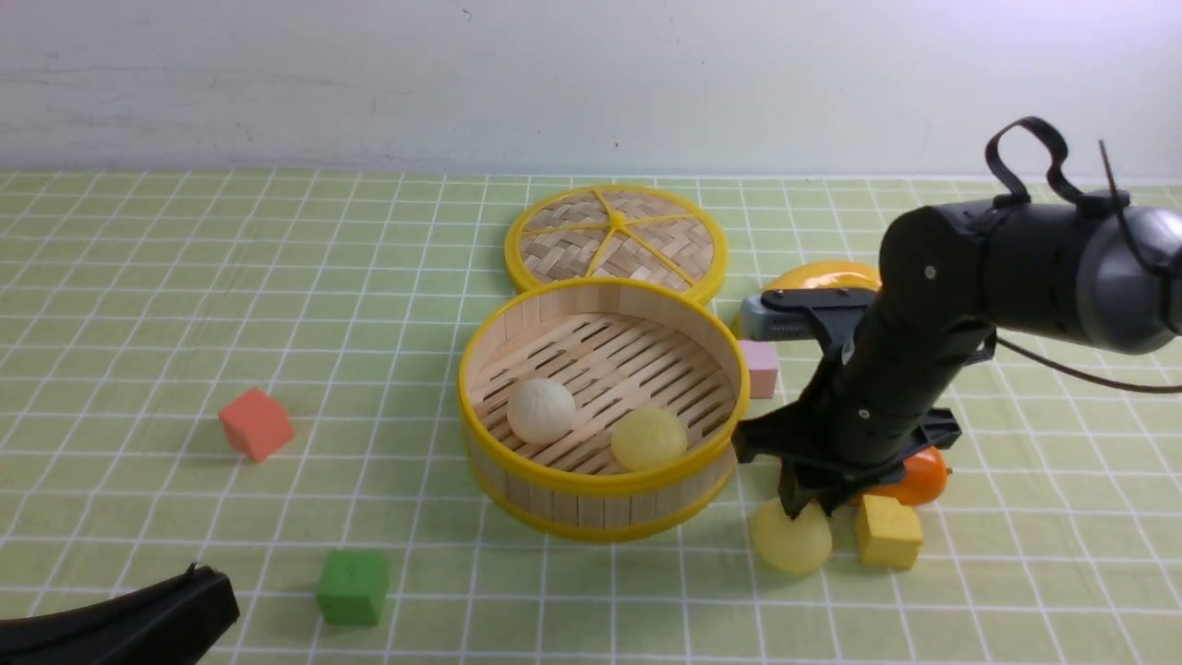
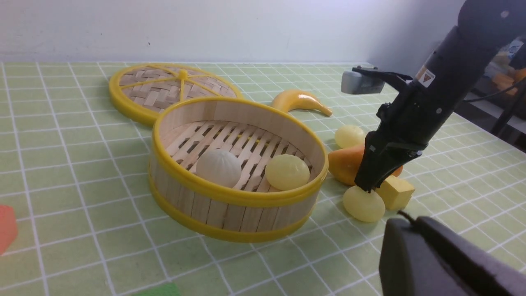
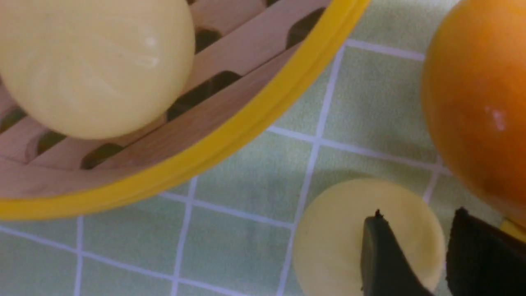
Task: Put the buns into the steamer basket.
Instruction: Use the right arm to grab a steamed stuffed bun, then use the right arm to put the steamed stuffed bun into the steamer
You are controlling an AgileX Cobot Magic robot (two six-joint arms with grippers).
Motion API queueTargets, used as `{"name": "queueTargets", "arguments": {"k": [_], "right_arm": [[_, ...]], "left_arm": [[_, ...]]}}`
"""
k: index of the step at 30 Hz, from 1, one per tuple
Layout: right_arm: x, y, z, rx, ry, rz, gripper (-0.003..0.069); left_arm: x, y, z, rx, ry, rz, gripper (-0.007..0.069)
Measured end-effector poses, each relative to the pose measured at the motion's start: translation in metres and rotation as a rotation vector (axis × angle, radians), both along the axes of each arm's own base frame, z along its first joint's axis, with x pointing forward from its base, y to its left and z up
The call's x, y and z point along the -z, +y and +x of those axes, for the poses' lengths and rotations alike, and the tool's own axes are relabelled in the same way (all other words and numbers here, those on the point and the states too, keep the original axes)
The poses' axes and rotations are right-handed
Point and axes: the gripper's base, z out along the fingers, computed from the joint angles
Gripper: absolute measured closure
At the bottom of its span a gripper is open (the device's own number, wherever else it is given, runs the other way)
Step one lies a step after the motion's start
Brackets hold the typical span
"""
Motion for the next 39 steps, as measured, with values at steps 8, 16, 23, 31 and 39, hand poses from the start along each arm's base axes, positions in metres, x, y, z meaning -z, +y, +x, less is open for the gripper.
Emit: {"name": "queueTargets", "arguments": {"k": [8, 16, 23, 31, 39], "right_arm": [[0.01, 0.002, 0.003, 0.009, 0.013, 0.012, 0.0418], [0.01, 0.003, 0.002, -0.052, 0.014, 0.001, 0.0557], [-0.003, 0.001, -0.005, -0.104, 0.03, -0.008, 0.0659], [-0.066, -0.004, -0.025, -0.109, -0.084, 0.062, 0.0659], [-0.101, 0.018, 0.006, -0.136, -0.267, 0.233, 0.0658]], "left_arm": [[0.0, 0.0, 0.0, 0.0, 0.0, 0.0, 0.0638], [0.0, 0.0, 0.0, 0.0, 0.0, 0.0, 0.0638], [0.0, 0.0, 0.0, 0.0, 0.0, 0.0, 0.0638], [0.0, 0.0, 0.0, 0.0, -0.001, 0.0, 0.0638], [-0.001, 0.0, 0.0, -0.002, -0.007, -0.003, 0.0638]]}}
